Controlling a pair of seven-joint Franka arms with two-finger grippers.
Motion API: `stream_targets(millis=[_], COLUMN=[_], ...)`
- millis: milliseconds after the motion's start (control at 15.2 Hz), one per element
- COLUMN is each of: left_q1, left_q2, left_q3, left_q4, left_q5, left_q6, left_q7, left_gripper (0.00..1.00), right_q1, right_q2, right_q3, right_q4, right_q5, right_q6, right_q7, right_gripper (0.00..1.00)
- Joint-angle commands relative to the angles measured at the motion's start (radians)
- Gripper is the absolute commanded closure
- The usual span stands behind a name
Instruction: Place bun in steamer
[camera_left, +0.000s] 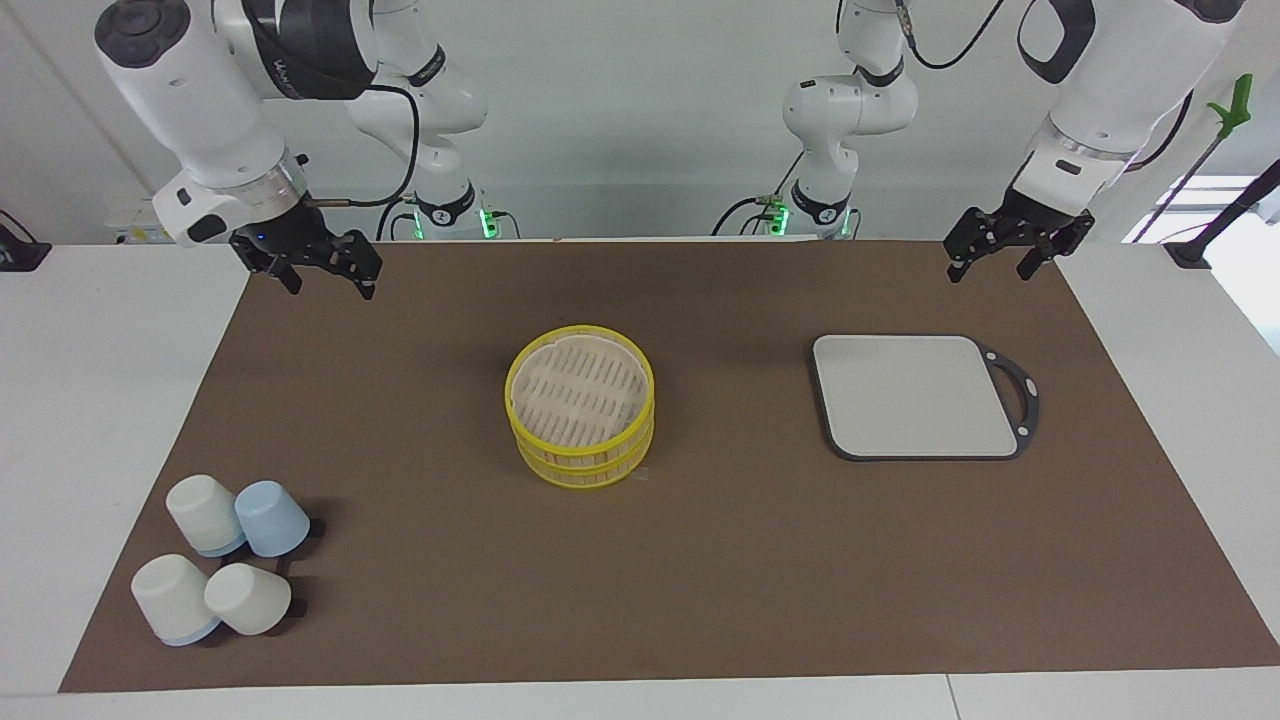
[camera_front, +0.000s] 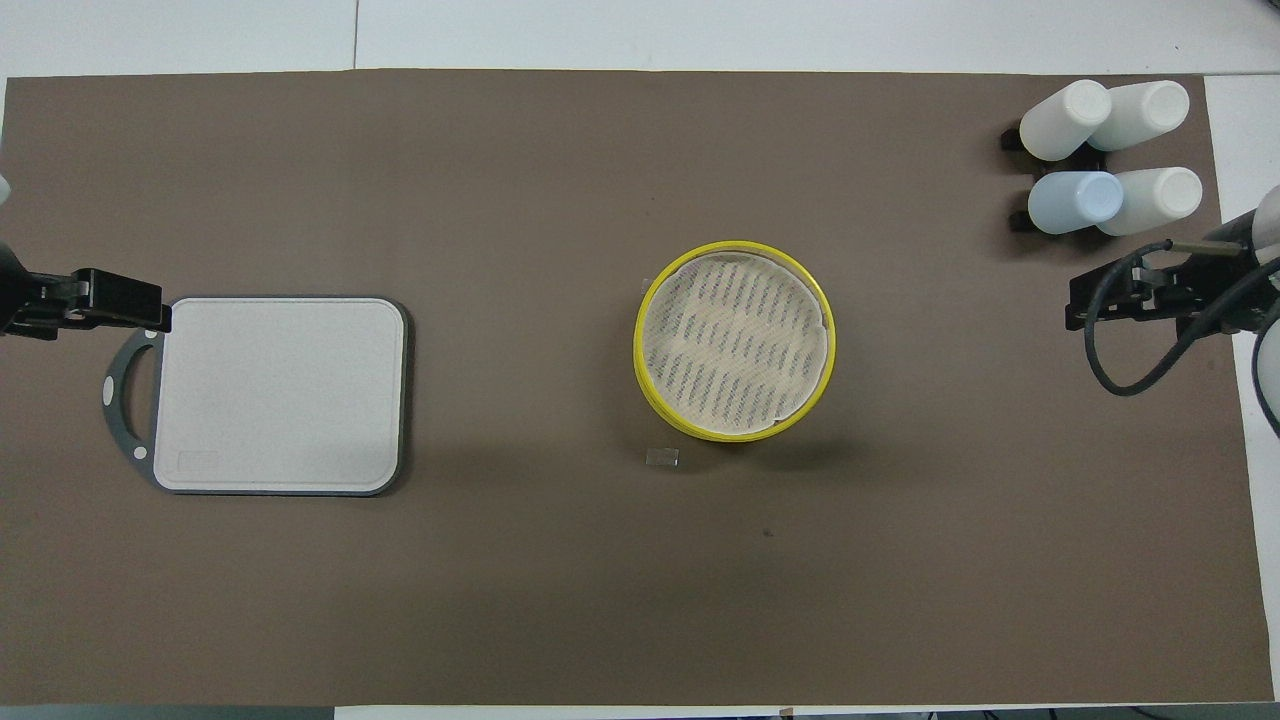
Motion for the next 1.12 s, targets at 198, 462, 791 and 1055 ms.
stream_targets(millis=[198, 462, 791, 1055], left_q1=[0.001, 0.000, 0.001, 0.001], left_q2=[-0.025, -0.025, -0.025, -0.025], left_q3=[0.002, 0.000, 0.000, 0.000], left_q4=[-0.029, -0.028, -0.029, -0.029], left_q5=[0.000, 0.020, 0.018, 0.018], left_q6=[0.017, 0.017, 0.018, 0.018], left_q7=[0.017, 0.017, 0.019, 0.019], left_gripper=[0.00, 0.00, 0.00, 0.00], right_q1=[0.016, 0.017, 0.017, 0.017], right_q2=[-0.015, -0.013, -0.013, -0.015], right_q3=[-0.004, -0.004, -0.004, -0.002], right_q4=[-0.014, -0.015, -0.015, -0.017], right_q5=[0.010, 0.006, 0.004, 0.004], right_q6=[0.055, 0.095, 0.097, 0.097], right_q7=[-0.015, -0.044, -0.042, -0.042], right_gripper=[0.00, 0.00, 0.00, 0.00])
